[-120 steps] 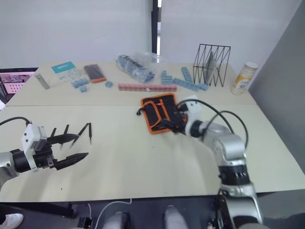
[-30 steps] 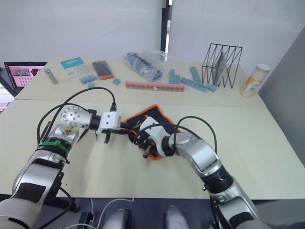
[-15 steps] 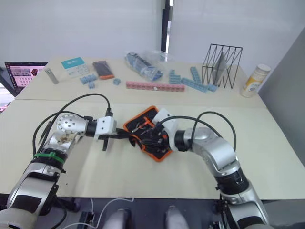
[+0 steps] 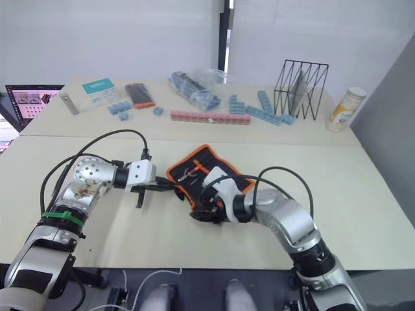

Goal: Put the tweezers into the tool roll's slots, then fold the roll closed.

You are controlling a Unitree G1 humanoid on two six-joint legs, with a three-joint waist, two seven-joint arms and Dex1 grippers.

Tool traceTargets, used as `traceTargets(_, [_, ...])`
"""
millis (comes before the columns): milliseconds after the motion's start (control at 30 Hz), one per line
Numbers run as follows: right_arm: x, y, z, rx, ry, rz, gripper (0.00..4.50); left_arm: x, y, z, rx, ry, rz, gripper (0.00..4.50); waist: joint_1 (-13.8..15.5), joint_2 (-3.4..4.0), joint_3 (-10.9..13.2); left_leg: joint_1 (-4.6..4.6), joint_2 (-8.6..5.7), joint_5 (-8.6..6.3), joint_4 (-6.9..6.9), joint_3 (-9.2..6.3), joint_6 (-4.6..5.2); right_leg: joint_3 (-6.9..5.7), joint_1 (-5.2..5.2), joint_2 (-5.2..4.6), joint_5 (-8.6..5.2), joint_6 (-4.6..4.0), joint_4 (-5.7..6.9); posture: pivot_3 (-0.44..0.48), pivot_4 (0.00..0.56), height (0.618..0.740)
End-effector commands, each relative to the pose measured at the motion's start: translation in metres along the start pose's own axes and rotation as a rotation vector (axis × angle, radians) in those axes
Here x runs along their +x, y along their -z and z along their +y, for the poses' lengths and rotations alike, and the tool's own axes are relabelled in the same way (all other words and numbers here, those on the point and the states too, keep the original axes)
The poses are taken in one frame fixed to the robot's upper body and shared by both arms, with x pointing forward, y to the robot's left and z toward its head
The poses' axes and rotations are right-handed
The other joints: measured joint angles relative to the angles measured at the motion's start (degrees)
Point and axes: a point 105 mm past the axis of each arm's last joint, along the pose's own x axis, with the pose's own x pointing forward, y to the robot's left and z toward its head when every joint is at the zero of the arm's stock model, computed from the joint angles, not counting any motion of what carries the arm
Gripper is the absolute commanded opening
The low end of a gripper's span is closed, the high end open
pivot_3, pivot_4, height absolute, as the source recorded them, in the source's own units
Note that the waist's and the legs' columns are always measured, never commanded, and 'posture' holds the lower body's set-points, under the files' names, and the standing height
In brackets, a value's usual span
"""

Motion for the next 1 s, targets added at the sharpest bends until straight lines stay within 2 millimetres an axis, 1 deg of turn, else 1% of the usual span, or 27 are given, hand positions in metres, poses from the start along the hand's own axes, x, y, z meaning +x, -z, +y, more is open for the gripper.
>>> traceTargets(33, [0.002,-0.005,0.006,-0.035,-0.01,-0.027,1.53,-0.009,-0.004,0.006,0.016,-0.028,-0.004,0.0,-0.05,0.0,0.0,0.0,0.0,0.0,0.0,0.0,0.0,0.0,0.0,0.0,0.0,0.0,0.0,0.0,0.15,0.74])
traceTargets(167, [0.004,-0.003,0.004,-0.057,0.008,-0.022,0.13,-0.011,-0.004,0.005,0.007,-0.035,-0.007,0.0,-0.02,0.0,0.0,0.01,0.0,0.0,0.0,-0.01,0.0,0.0,0.0,0.0,0.0,0.01,0.0,0.0,0.15,0.74])
traceTargets(200, [0.004,-0.005,0.004,-0.062,0.008,-0.029,0.06,-0.012,-0.004,0.005,0.005,-0.036,-0.008,0.0,0.0,0.0,0.0,0.02,0.0,0.0,0.0,-0.01,0.0,0.0,0.01,0.0,-0.01,0.02,0.0,0.0,0.15,0.74])
traceTargets(267, [0.002,-0.006,0.005,-0.075,-0.006,-0.038,0.06,-0.014,-0.003,0.003,-0.004,-0.031,-0.011,0.0,-0.01,0.0,0.0,0.02,0.0,0.0,0.0,-0.01,0.0,-0.01,0.02,0.0,-0.01,0.02,0.0,0.0,0.15,0.74])
traceTargets(333, [0.001,-0.004,0.006,-0.093,-0.016,-0.025,0.06,-0.017,-0.004,0.0,-0.021,-0.02,-0.022,0.0,-0.03,0.0,0.0,0.02,0.0,0.0,0.0,-0.01,0.0,-0.01,0.02,0.0,-0.01,0.02,0.0,0.0,0.15,0.74])
traceTargets(433, [-0.002,0.01,0.004,-0.138,-0.029,0.05,0.06,-0.022,-0.013,-0.008,-0.091,0.003,-0.09,0.0,-0.03,0.0,0.0,0.03,0.01,0.0,0.0,-0.01,0.0,-0.02,0.03,0.0,-0.01,0.01,0.0,0.0,0.15,0.74])
traceTargets(500, [-0.003,0.015,0.001,-0.155,-0.037,0.085,0.06,-0.024,-0.015,-0.021,-0.127,0.047,-0.089,0.0,-0.19,0.0,0.0,0.03,0.01,0.0,0.0,-0.02,0.0,-0.02,0.04,0.0,-0.01,0.01,0.0,0.0,0.15,0.74])
traceTargets(567, [-0.003,0.016,0.001,-0.162,-0.052,0.099,0.06,-0.026,-0.007,-0.033,-0.129,0.087,-0.036,0.0,-0.17,0.0,0.0,0.07,0.02,0.0,0.0,-0.01,0.0,-0.01,0.04,0.01,-0.01,0.02,0.02,0.0,0.15,0.74])
traceTargets(667, [-0.003,0.025,0.005,-0.174,-0.086,0.158,0.06,-0.026,0.015,-0.054,-0.093,0.134,0.077,0.0,-0.15,0.01,0.0,0.16,0.04,0.01,0.0,-0.01,0.01,-0.02,0.08,0.04,-0.06,0.09,0.03,0.0,0.15,0.74])
traceTargets(800, [-0.001,0.024,0.007,-0.158,-0.099,0.148,0.06,-0.022,0.03,-0.066,-0.048,0.144,0.133,0.0,0.16,0.0,-0.01,0.22,0.04,0.01,0.02,-0.01,0.02,-0.02,0.19,0.03,-0.06,0.08,-0.01,0.0,0.15,0.74])
traceTargets(867, [0.001,0.022,0.007,-0.144,-0.098,0.137,0.06,-0.02,0.035,-0.065,-0.015,0.124,0.154,0.0,0.2,0.0,-0.01,0.3,0.04,0.01,0.04,-0.02,0.02,-0.03,0.31,0.03,-0.06,0.09,-0.03,0.0,0.15,0.74])
traceTargets(1000, [0.002,0.025,0.005,-0.113,-0.079,0.137,0.06,-0.011,0.035,-0.04,0.081,0.031,0.157,0.0,0.66,0.0,-0.01,0.72,0.03,0.03,0.04,-0.02,0.05,-0.04,0.7,0.03,-0.06,0.05,-0.05,0.0,0.15,0.74])
